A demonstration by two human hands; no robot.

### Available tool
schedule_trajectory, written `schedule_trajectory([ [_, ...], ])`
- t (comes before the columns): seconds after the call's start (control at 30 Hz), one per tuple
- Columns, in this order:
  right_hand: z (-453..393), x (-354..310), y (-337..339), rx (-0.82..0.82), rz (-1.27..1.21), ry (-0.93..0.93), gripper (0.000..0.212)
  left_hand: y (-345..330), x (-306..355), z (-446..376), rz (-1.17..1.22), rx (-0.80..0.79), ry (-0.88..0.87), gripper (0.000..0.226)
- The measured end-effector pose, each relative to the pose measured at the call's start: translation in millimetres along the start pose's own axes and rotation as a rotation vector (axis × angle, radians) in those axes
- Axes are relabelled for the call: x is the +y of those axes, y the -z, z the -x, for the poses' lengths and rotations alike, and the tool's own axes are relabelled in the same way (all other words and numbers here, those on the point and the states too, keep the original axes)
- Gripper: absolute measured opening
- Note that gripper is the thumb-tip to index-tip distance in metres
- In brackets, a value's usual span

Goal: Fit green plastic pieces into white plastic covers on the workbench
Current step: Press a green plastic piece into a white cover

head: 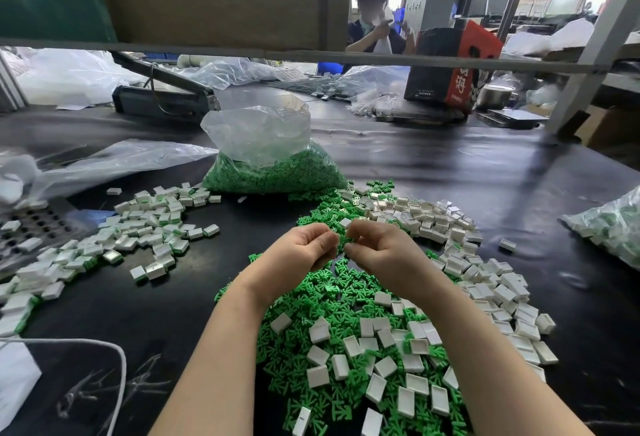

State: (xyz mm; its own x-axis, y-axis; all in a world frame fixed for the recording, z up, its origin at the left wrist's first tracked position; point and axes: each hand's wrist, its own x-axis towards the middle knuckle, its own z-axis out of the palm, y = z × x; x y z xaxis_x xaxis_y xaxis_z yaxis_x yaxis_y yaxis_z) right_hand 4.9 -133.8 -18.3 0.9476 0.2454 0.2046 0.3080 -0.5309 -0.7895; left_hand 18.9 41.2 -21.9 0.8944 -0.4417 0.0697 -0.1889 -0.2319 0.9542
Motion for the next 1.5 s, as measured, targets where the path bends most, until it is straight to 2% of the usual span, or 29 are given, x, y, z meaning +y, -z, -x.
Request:
schedule_trajectory([
  [0.13,2.4,-3.4,-1.2,-0.058,0.104,0.016,0.021,-0.1,1.6,1.1,-0.103,0.004,-0.007,0.029],
  [0.5,7.0,-6.8,3.2,-0.136,-0.234,-0.058,0.025,2.6,2.7,3.7,0.046,-0.065,0.007,0.024],
  [0.7,6.9,-5.8,1.2,-0.212,-0.282,-0.083,0.027,2.0,1.5,4.0,0.018,-0.1,0.032,0.023],
  [0.83,7.5,-4.0,4.1,-0.242,-0.261,-0.072,0.023,1.5,1.1,4.2,0.028,-0.114,0.039,0.019],
  [1.17,8.8,-3.4,11.1,-0.3,-0.214,-0.046,0.021,1.7,4.4,3.0,0.024,-0.194,0.034,0.026],
  [1.5,8.6,-4.1,11.1,-0.328,-0.196,-0.039,0.02,2.3,5.6,5.0,-0.008,-0.194,0.035,0.022],
])
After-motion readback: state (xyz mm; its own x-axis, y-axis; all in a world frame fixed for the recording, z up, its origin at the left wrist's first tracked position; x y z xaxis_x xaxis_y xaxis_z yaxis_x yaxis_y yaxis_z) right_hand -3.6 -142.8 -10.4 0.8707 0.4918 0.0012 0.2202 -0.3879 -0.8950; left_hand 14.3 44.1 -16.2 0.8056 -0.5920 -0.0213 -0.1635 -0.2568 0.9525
